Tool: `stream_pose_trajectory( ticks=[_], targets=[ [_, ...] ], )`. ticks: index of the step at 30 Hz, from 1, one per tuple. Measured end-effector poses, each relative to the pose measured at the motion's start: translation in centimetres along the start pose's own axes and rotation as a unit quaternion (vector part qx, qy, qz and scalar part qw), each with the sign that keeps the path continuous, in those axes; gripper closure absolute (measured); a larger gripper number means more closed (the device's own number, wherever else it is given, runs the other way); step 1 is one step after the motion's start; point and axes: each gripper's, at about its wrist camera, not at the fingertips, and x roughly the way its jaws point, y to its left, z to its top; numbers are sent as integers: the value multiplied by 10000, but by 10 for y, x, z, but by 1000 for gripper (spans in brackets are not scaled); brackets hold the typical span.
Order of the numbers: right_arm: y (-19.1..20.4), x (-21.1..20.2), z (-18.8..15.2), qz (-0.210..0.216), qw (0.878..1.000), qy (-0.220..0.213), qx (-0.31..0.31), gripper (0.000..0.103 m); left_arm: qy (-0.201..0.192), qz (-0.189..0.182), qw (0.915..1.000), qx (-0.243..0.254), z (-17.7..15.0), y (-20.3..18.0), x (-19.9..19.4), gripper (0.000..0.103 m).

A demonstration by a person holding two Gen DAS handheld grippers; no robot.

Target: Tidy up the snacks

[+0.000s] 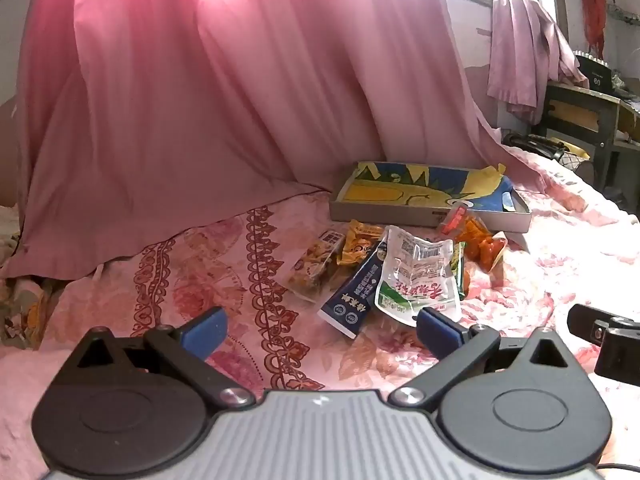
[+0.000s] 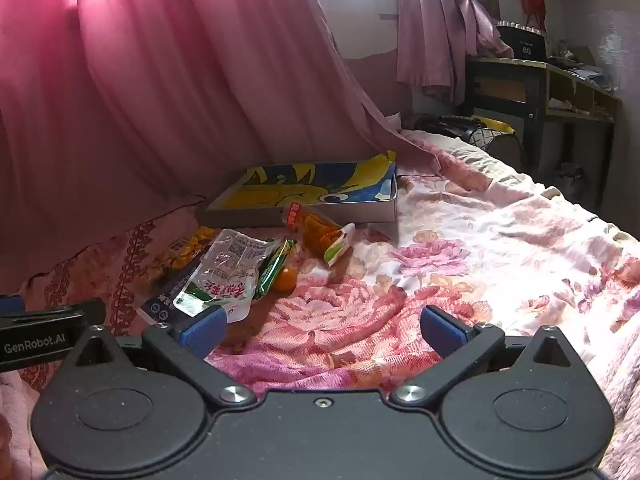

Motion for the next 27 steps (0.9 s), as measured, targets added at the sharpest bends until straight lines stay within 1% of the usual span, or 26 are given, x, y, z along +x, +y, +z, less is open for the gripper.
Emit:
stream_pose_trajectory(
  ticks=[15,20,27],
  targets=[
    [-3,0,-5,1,10000,24,28,0,-12,-19,10000,-18,0,0,0,0],
    [-1,2,1,-2,10000,47,17,0,-7,-19,10000,-19,0,0,0,0],
    [-2,2,0,0,10000,57,20,0,-5,-17,10000,-21,0,0,0,0]
  ],
)
